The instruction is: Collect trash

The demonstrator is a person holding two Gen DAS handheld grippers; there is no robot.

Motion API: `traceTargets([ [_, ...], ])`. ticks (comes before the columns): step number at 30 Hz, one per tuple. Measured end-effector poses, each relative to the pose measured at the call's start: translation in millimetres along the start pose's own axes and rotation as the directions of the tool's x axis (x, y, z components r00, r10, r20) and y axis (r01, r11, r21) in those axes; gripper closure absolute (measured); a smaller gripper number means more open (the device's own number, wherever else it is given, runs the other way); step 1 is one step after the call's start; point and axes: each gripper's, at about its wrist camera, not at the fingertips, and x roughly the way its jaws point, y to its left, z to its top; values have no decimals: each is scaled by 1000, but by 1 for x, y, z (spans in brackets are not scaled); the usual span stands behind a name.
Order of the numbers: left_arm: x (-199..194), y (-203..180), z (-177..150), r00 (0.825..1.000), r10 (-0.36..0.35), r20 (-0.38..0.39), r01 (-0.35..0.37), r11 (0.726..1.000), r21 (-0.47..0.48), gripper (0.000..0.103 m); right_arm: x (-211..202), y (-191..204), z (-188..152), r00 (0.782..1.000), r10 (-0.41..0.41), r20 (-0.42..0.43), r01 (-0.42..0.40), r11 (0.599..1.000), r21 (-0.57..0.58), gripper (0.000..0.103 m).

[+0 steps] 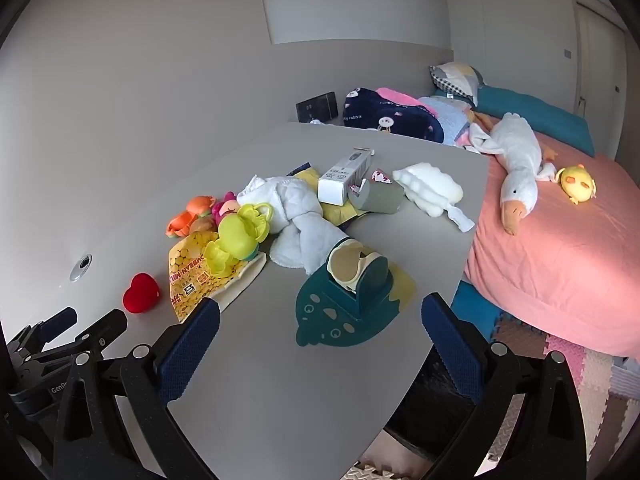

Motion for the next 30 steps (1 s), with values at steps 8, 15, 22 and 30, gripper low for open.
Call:
traceTargets([
  [8,1,0,0,1000,4,0,-4,1000,0,6,-8,0,1,1000,0,8,0,1000,-4,3],
  [15,0,0,0,1000,4,2,-4,1000,2,6,-9,-1,1,1000,-1,7,1,1000,-3,3],
  [22,2,1,0,1000,3,0,-3,1000,-1,6,-11,-4,-1,1000,1,6,-1,1000,2,3],
  [30,3,1,-2,1000,1,-1,-1,1000,2,6,-13,-7,-1,1000,-3,6,3,1000,1,3],
])
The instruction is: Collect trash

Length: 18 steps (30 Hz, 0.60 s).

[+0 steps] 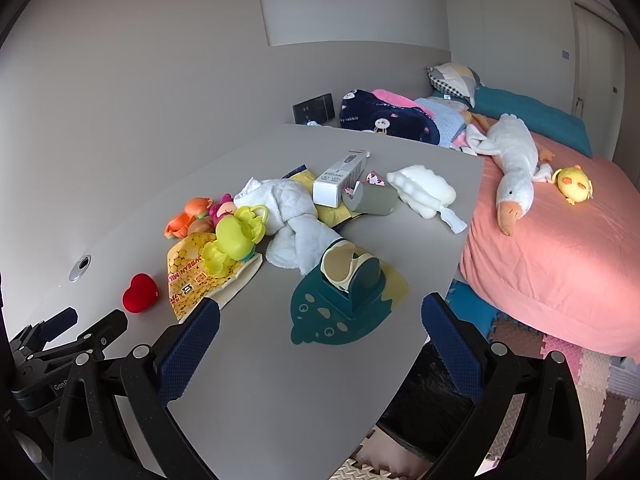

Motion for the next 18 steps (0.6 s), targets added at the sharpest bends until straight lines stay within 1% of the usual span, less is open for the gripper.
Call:
traceTargets([
  [10,-4,-4,0,1000,0,1,0,1000,3,6,-1,0,1,1000,-6,-1,6,1000,-4,3],
  [18,-7,-3,3,1000,-19,1,19,1000,-5,6,-4,-1,2,1000,-11,1,11,1000,-5,3],
])
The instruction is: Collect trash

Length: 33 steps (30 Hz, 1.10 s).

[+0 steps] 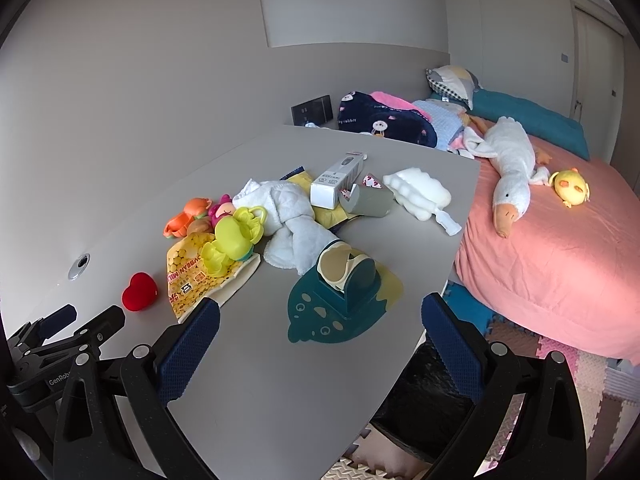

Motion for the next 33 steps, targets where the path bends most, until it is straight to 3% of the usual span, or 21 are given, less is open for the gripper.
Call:
traceTargets([
  [33,1,0,-3,1000,-10,-7,10,1000,1,6,1,2,-4,1000,-3,-5,3,1000,-2,3],
])
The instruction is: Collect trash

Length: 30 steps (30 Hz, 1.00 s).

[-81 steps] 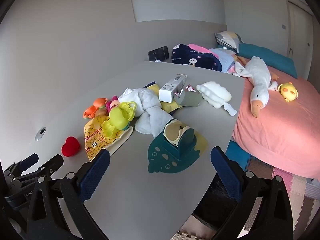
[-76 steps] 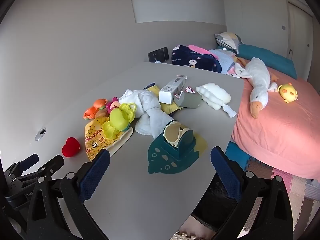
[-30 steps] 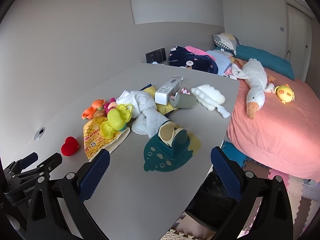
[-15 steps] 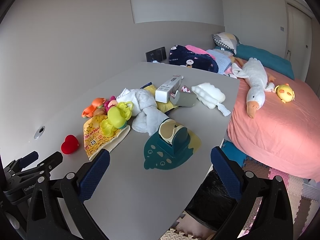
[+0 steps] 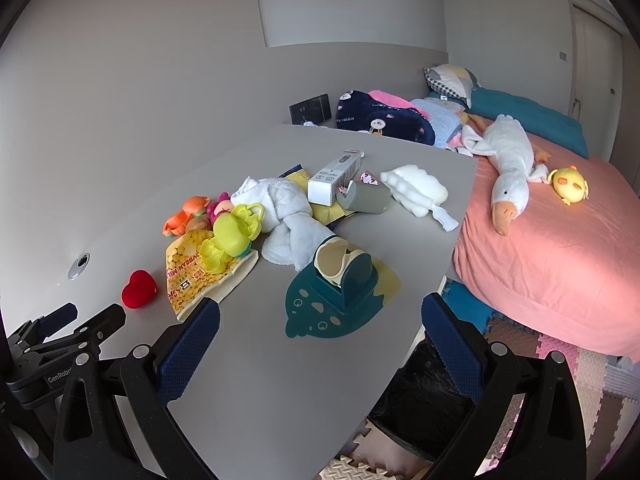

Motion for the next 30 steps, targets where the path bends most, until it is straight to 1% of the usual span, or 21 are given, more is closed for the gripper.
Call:
traceTargets([
  [7,2,-1,-1,1000,-4,-7,4,1000,10,6,7,-14,-5,1000,-1,-26,2,1000,24,3],
  [13,4,3,3,1000,-3,-9,3,1000,17,6,20,-22,-1,999,-3,-52,5,999,43,3],
  [16,10,8,6,1000,-14,-23,15,1000,11,6,26,-23,3,998,-8,-59,11,999,46,3],
  [18,14,9,9,1000,1,-22,-1,1000,14,6,31,-22,5,998,-8,-67,11,999,46,3],
  [27,38,11,19,998,27,-54,-25,999,36,6,58,-24,12,995,-20,-100,25,999,46,3],
  [30,48,12,23,997,23,-73,-21,999,29,10,68,-27,14,994,-16,-110,23,998,64,3],
])
